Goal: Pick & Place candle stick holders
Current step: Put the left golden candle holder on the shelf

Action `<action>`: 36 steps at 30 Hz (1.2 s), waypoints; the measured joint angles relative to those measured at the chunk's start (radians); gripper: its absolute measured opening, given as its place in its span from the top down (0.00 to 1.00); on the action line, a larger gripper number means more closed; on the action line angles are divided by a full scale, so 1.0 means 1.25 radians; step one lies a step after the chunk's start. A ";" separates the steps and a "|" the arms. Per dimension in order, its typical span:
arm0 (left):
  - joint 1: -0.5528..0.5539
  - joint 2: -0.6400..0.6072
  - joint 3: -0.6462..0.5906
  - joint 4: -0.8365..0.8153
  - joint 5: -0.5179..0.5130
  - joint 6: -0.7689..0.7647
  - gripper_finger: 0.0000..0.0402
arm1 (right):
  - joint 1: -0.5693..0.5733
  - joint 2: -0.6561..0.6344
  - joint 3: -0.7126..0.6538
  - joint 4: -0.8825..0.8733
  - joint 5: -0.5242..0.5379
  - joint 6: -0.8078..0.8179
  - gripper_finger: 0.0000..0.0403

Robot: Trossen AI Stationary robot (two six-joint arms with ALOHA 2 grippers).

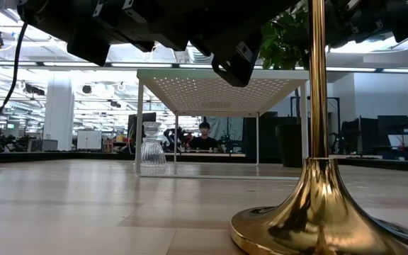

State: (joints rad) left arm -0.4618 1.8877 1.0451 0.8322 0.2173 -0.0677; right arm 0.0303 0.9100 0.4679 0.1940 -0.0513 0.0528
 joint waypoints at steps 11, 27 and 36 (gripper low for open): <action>0.009 0.000 0.000 0.004 0.001 0.006 0.96 | 0.000 0.000 0.000 -0.003 0.000 0.000 1.00; 0.130 0.000 0.000 -0.009 0.104 0.004 0.97 | 0.000 0.000 0.000 -0.011 0.000 0.000 1.00; 0.179 -0.020 -0.001 -0.024 0.109 -0.034 0.97 | 0.000 0.000 0.000 -0.011 0.000 0.000 1.00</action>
State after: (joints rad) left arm -0.2382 1.8632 1.0439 0.8025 0.3536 -0.1101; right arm 0.0299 0.9100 0.4679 0.1799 -0.0515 0.0528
